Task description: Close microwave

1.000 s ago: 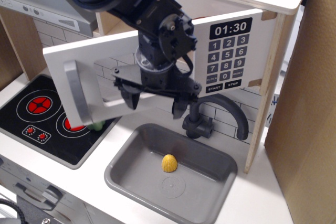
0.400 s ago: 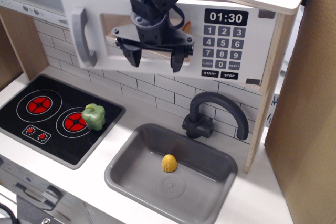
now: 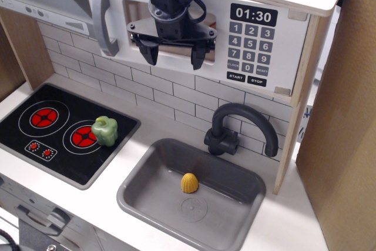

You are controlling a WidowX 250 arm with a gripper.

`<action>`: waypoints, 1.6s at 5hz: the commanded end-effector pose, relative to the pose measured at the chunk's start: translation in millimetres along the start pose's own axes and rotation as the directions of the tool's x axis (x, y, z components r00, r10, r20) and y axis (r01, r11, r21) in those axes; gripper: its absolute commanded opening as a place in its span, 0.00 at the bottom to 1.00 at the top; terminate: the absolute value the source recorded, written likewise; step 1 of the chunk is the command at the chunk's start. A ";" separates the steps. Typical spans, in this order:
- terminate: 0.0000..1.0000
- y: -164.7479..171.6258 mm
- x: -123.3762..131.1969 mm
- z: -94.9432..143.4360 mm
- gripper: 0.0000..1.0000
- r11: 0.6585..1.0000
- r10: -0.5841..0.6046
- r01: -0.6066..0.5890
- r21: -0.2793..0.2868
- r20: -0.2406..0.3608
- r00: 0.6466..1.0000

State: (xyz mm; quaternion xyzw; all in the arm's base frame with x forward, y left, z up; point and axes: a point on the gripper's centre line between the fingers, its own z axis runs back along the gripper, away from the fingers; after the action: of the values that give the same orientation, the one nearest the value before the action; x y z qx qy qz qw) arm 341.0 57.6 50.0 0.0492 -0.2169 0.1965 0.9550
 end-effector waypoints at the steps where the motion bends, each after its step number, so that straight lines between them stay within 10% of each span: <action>1: 0.00 2.0 26.0 6.9 1.00 0.999 0.039 -0.039 -0.003 0.059 0.997; 5: 0.00 5.0 21.2 11.8 1.00 0.999 0.037 -0.036 -0.018 0.061 0.997; 8: 0.00 8.2 -51.1 66.0 1.00 0.993 -0.099 0.087 -0.081 -0.148 0.984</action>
State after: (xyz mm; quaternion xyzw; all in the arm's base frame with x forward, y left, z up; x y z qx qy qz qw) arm 265.1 33.0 71.5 0.0094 -0.1308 0.1484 0.9802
